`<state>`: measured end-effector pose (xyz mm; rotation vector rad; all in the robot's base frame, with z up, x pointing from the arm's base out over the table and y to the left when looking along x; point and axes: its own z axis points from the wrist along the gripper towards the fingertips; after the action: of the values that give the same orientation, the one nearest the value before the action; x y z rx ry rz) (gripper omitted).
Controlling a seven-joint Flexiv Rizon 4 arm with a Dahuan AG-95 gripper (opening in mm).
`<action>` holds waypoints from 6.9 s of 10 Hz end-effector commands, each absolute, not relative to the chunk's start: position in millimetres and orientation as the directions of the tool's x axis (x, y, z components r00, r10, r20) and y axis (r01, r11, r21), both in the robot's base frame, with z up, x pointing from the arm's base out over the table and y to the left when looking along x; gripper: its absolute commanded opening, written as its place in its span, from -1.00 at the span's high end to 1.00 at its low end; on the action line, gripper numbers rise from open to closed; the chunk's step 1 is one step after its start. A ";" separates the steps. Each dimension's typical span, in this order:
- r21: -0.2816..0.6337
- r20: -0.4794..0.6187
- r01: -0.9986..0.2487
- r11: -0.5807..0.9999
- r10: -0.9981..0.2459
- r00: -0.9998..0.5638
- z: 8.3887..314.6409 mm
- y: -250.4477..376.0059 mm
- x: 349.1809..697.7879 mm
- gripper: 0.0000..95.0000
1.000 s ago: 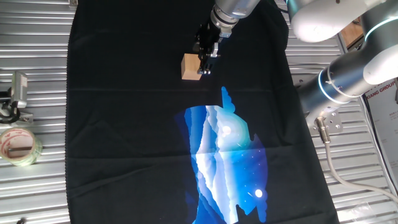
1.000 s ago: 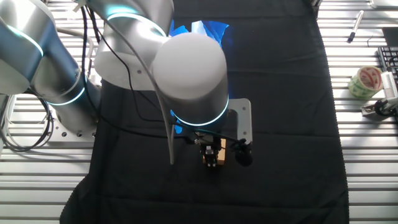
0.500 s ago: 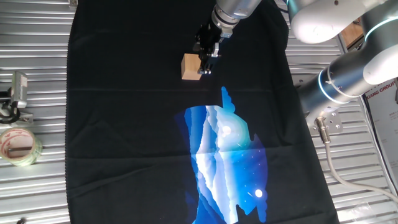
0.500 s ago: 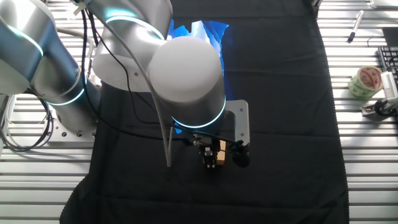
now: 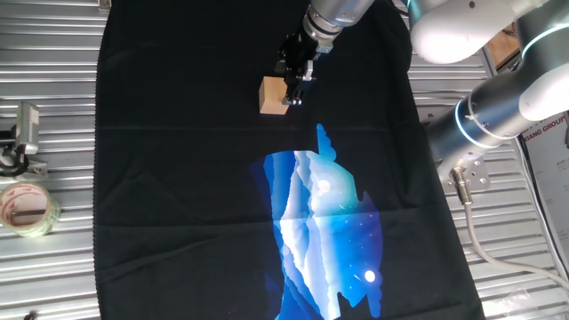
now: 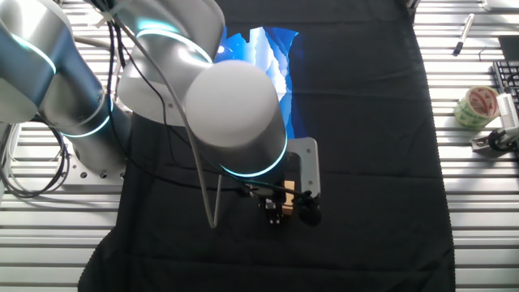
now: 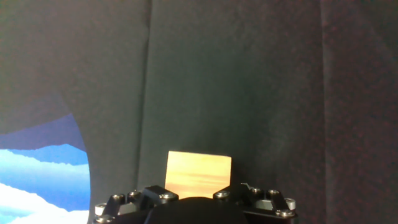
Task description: Pick up the small block on the left and move it to the right
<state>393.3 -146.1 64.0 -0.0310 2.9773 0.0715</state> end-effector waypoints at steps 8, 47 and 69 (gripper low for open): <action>0.036 -0.172 -0.027 0.999 -0.020 -0.985 55.7 -146.8 394.9 -0.60; 0.037 -0.070 0.011 0.999 0.013 -0.997 47.0 -152.4 402.1 -0.60; 0.048 -0.064 -0.003 0.999 0.001 -0.998 47.0 -152.2 401.6 -0.60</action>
<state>402.8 -151.1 47.3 -0.0051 3.0766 0.0806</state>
